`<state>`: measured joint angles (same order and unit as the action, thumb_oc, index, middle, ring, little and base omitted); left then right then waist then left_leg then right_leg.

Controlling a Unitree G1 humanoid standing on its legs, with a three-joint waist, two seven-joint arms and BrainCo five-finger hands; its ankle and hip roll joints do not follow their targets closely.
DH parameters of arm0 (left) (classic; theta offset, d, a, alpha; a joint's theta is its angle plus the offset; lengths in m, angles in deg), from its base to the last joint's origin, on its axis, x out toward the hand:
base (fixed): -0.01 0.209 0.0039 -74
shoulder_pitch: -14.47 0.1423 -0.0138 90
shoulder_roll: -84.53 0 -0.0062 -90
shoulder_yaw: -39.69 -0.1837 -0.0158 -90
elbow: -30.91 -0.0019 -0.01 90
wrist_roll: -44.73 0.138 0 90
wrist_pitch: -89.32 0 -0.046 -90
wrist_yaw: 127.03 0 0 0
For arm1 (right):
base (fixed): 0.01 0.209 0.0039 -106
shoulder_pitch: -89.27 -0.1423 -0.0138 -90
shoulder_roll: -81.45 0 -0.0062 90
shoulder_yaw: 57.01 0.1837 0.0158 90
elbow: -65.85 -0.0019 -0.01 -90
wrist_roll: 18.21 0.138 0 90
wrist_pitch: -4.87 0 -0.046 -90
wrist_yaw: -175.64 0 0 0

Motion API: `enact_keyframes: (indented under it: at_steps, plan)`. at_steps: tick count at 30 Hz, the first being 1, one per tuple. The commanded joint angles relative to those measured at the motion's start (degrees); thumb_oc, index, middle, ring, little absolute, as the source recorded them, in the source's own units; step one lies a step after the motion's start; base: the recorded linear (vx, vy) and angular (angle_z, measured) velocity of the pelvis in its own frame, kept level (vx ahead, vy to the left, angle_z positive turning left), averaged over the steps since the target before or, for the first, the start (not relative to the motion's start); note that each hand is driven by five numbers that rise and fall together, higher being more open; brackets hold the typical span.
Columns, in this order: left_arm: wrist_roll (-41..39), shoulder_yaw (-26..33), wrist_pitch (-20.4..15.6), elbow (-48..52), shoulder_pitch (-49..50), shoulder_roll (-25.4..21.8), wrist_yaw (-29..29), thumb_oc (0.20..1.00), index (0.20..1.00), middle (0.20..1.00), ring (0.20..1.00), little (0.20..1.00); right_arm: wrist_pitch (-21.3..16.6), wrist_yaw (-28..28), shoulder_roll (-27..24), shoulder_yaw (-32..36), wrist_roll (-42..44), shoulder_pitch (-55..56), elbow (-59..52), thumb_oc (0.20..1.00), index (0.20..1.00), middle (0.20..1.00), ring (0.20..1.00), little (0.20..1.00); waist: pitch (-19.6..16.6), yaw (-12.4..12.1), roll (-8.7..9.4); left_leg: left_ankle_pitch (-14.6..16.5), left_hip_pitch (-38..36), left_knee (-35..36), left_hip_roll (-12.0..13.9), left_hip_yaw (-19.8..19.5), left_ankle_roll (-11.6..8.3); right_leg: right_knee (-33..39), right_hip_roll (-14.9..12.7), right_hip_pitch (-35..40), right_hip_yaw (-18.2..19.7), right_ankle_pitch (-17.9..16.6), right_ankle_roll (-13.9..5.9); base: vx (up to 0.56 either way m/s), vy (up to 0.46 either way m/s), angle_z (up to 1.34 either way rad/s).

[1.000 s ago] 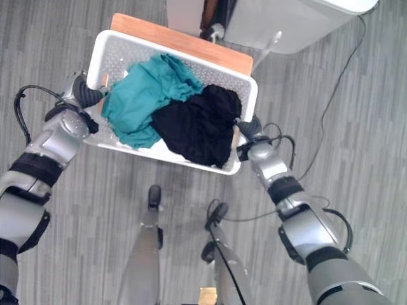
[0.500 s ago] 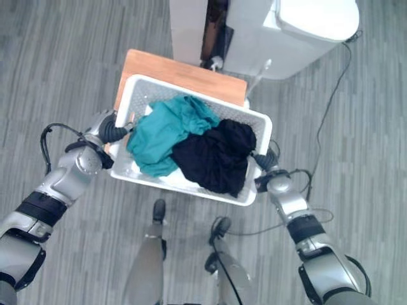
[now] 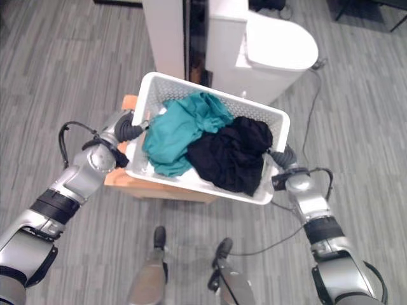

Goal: Grab the laundry basket,head to the washer,open it,put in the laundry and shut it.

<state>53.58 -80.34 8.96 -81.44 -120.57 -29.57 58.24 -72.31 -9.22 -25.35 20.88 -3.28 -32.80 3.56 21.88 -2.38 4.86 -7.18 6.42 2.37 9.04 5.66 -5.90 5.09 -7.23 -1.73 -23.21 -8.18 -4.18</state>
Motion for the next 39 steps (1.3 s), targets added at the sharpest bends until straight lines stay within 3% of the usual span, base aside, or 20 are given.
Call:
enact_keyframes:
  at_steps: [1, 3, 5, 7, 8, 10, 11, 13, 14, 15, 18, 21, 23, 25, 26, 27, 30, 33, 34, 39]
  plan:
    - [-3.18, -3.38, -6.20, -2.38, -3.65, 5.92, -0.91, 0.200, 0.200, 0.200, 0.200, 0.200, -3.36, 1.78, -3.10, -0.94, 1.13, 1.27, -1.05, 0.200, 0.200, 0.200, 0.200, 0.200, -10.96, 0.47, -0.99, 1.83, -2.83, 1.00, 4.32, 1.26, -0.96, -4.52, -0.04, 2.84, 0.35, 10.58, -3.00, -0.12, -0.128, -0.27]
    - [-3.77, -4.04, -6.40, -3.97, -5.20, 7.07, -0.92, 0.200, 0.200, 0.200, 0.200, 0.200, -3.38, 1.62, -5.00, 0.10, 1.43, 2.33, -0.95, 0.200, 0.200, 0.200, 0.200, 0.200, -11.16, 1.31, -1.44, -0.32, -2.15, 2.26, 5.16, 1.53, -1.89, -3.83, 0.67, 2.84, -0.27, 10.93, -2.72, -0.16, -0.084, -0.09]
    - [-4.52, -4.68, -6.45, -5.81, -7.10, 8.38, -0.58, 0.200, 0.200, 0.200, 0.200, 0.200, -3.71, 1.15, -7.15, 0.83, 1.83, 3.05, -0.82, 0.200, 0.200, 0.200, 0.200, 0.200, -10.54, 1.67, -1.65, 0.11, -1.77, 1.37, 5.23, 0.25, -2.54, -3.93, 0.57, 2.54, -0.33, 11.17, -2.35, -0.20, 0.000, -0.01]
    - [-5.45, -4.71, -6.78, -7.00, -7.98, 8.61, -0.28, 0.200, 0.200, 0.200, 0.200, 0.200, -4.07, 1.15, -8.46, 1.25, 2.33, 3.56, -1.45, 0.200, 0.200, 0.200, 0.200, 0.200, -10.11, 2.16, -1.52, 4.55, -2.27, -3.25, 3.48, -3.93, -1.44, -4.65, -0.40, 1.54, 0.93, 10.35, -2.10, -0.18, 0.062, -0.07]
    - [-5.45, -4.74, -6.80, -7.03, -8.05, 8.63, -0.28, 0.200, 0.200, 0.200, 0.200, 0.200, -4.06, 1.16, -8.48, 1.31, 2.34, 3.57, -1.47, 0.200, 0.200, 0.200, 0.200, 0.200, -10.14, 2.25, -1.46, 4.50, -1.95, -3.48, 3.33, -4.07, -1.33, -4.60, -0.54, 1.43, 0.82, 10.19, -2.13, -0.19, 0.140, -0.17]
    - [-6.94, -4.65, -7.03, -6.73, -7.11, 8.13, -0.20, 0.200, 0.200, 0.200, 0.200, 0.200, -4.37, 1.80, -8.32, 0.69, 3.13, 2.93, -1.40, 0.200, 0.200, 0.200, 0.200, 0.200, -9.66, 2.64, -1.91, 10.38, -3.82, -11.31, 0.03, -10.11, -0.91, -5.93, -2.05, -0.85, 4.45, 7.81, -2.78, -0.21, 0.193, -0.30]
    - [-6.94, -4.63, -7.04, -6.72, -7.12, 8.10, -0.21, 0.200, 0.200, 0.200, 0.200, 0.200, -4.35, 1.80, -8.32, 0.69, 3.14, 2.88, -1.40, 0.200, 0.200, 0.200, 0.200, 0.200, -9.70, 2.66, -1.80, 10.31, -3.56, -11.51, -0.17, -10.10, -0.80, -5.87, -2.23, -0.99, 4.49, 7.62, -2.83, -0.15, 0.175, -0.64]
    - [-7.37, -3.58, -7.27, -6.04, -5.35, 7.01, -0.80, 0.200, 0.200, 0.200, 0.200, 0.200, -4.28, 2.97, -8.24, 0.35, 3.31, 2.74, -1.42, 0.200, 0.200, 0.200, 0.200, 0.200, -9.85, 2.44, -2.45, 14.36, -5.79, -16.27, -3.08, -12.87, -0.32, -6.24, -2.80, -2.84, 8.22, 5.23, -3.93, -0.21, 0.334, -0.94]
    - [-7.71, -2.55, -7.33, -5.50, -3.66, 6.13, -1.40, 0.200, 0.200, 0.200, 0.200, 0.200, -3.58, 3.89, -8.25, 0.64, 2.94, 3.00, -0.91, 0.200, 0.200, 0.200, 0.200, 0.200, -9.97, 2.86, -3.58, 18.52, -8.98, -17.44, -5.03, -13.67, 0.85, -7.16, -3.38, -5.02, 12.33, 3.34, -4.99, -0.27, 0.488, -1.02]
    - [-7.93, -2.53, -7.28, -5.57, -3.48, 5.91, -1.71, 0.200, 0.200, 0.200, 0.200, 0.200, -3.04, 4.35, -8.27, 0.88, 2.67, 3.24, -0.99, 0.200, 0.200, 0.200, 0.200, 0.200, -10.09, 3.47, -3.92, 21.15, -10.07, -16.29, -5.84, -13.33, 1.86, -7.56, -4.19, -6.04, 13.29, 2.64, -5.66, -0.31, 0.529, -1.26]
    - [-7.30, -2.80, -7.07, -7.30, -3.80, 6.71, -1.92, 0.200, 0.200, 0.200, 0.200, 0.200, -2.19, 4.53, -8.08, 3.70, 3.14, 4.90, -1.60, 0.200, 0.200, 0.200, 0.200, 0.200, -10.22, 4.49, -4.35, 23.06, -12.48, -12.89, -8.25, -10.03, 4.22, -7.17, -7.24, -8.54, 15.89, -1.03, -8.63, -0.25, 0.407, -1.20]
    - [-6.76, -3.21, -7.00, -7.75, -3.74, 6.89, -2.14, 0.200, 0.200, 0.200, 0.200, 0.200, -2.55, 4.04, -7.67, 5.78, 3.76, 6.56, -1.40, 0.200, 0.200, 0.200, 0.200, 0.200, -10.04, 4.54, -4.28, 22.85, -12.29, -11.78, -10.58, -8.85, 5.90, -4.76, -8.88, -9.38, 16.32, -3.00, -9.83, -0.21, 0.230, -0.68]
    - [-6.16, -3.45, -6.83, -8.12, -2.72, 7.04, -2.68, 0.200, 0.200, 0.200, 0.200, 0.200, -2.65, 4.03, -6.82, 7.74, 3.95, 8.66, -0.94, 0.200, 0.200, 0.200, 0.200, 0.200, -9.74, 4.42, -4.42, 21.58, -12.47, -9.99, -11.19, -6.87, 6.93, -2.60, -10.00, -9.81, 14.56, -4.90, -10.41, -0.31, 0.226, -0.72]
    - [-5.97, -3.17, -6.30, -8.34, -2.22, 6.67, -2.44, 0.200, 0.200, 0.200, 0.200, 0.200, -2.97, 4.18, -6.39, 8.04, 4.24, 9.28, -0.51, 0.200, 0.200, 0.200, 0.200, 0.200, -9.02, 3.43, -5.06, 19.06, -10.97, -8.27, -11.30, -4.35, 8.10, -3.49, -11.33, -9.70, 8.79, -2.15, -9.74, -0.44, 0.148, -0.82]
    - [-6.03, -3.52, -5.85, -8.26, -2.33, 6.04, -2.39, 0.200, 0.200, 0.200, 0.200, 0.200, -3.08, 4.50, -5.92, 7.44, 3.93, 9.15, 0.32, 0.200, 0.200, 0.200, 0.200, 0.200, -8.98, 2.53, -5.78, 17.00, -10.22, -6.13, -10.73, -2.69, 8.68, -8.12, -12.01, -7.99, 4.22, 0.49, -8.26, -0.39, 0.119, -1.10]
    - [-6.03, -3.54, -5.86, -8.29, -2.39, 6.02, -2.38, 0.200, 0.200, 0.200, 0.200, 0.200, -3.10, 4.50, -5.90, 7.45, 3.93, 9.09, 0.36, 0.200, 0.200, 0.200, 0.200, 0.200, -8.99, 2.58, -5.64, 16.76, -10.15, -6.00, -10.88, -2.71, 8.70, -8.19, -12.17, -8.14, 4.23, 0.46, -8.22, -0.31, 0.070, -1.09]
    - [-7.13, -3.66, -5.39, -8.75, -2.83, 4.38, -2.24, 0.200, 0.200, 0.200, 0.200, 0.200, -3.27, 4.46, -3.94, 5.90, 4.34, 8.05, 2.56, 0.200, 0.200, 0.200, 0.200, 0.200, -10.50, 0.29, -5.60, 13.84, -8.59, -4.18, -10.72, 0.54, 9.87, -17.94, -11.01, -3.50, 1.10, 5.25, -6.65, -0.27, 0.033, -0.76]
    - [-7.80, -3.33, -5.37, -8.65, -2.49, 3.22, -2.34, 0.200, 0.200, 0.200, 0.200, 0.200, -3.33, 4.54, -2.59, 4.33, 5.08, 6.13, 5.08, 0.200, 0.200, 0.200, 0.200, 0.200, -11.45, -2.13, -5.11, 12.49, -7.81, -3.20, -10.40, 3.20, 9.99, -20.12, -10.42, -0.81, -0.54, 7.73, -6.18, -0.19, -0.045, -1.15]
    - [-8.43, -3.01, -5.09, -8.37, -2.17, 2.07, -2.28, 0.200, 0.200, 0.200, 0.200, 0.200, -2.99, 4.56, -1.27, 2.33, 5.32, 3.77, 8.00, 0.200, 0.200, 0.200, 0.200, 0.200, -12.56, -4.51, -4.58, 12.11, -7.34, -2.30, -9.92, 5.15, 9.35, -19.85, -10.32, 2.59, -2.12, 9.37, -6.88, -0.14, -0.143, -1.27]
    - [-9.29, -2.11, -4.94, -9.00, -2.22, 0.39, -1.87, 0.200, 0.200, 0.200, 0.200, 0.200, -2.45, 4.61, 0.37, -1.25, 5.23, 0.04, 10.64, 0.200, 0.200, 0.200, 0.200, 0.200, -13.35, -7.73, -3.44, 10.17, -5.93, -1.05, -7.98, 10.28, 7.63, -13.96, -10.26, 7.05, -4.47, 8.80, -7.25, -0.15, -0.164, -1.12]
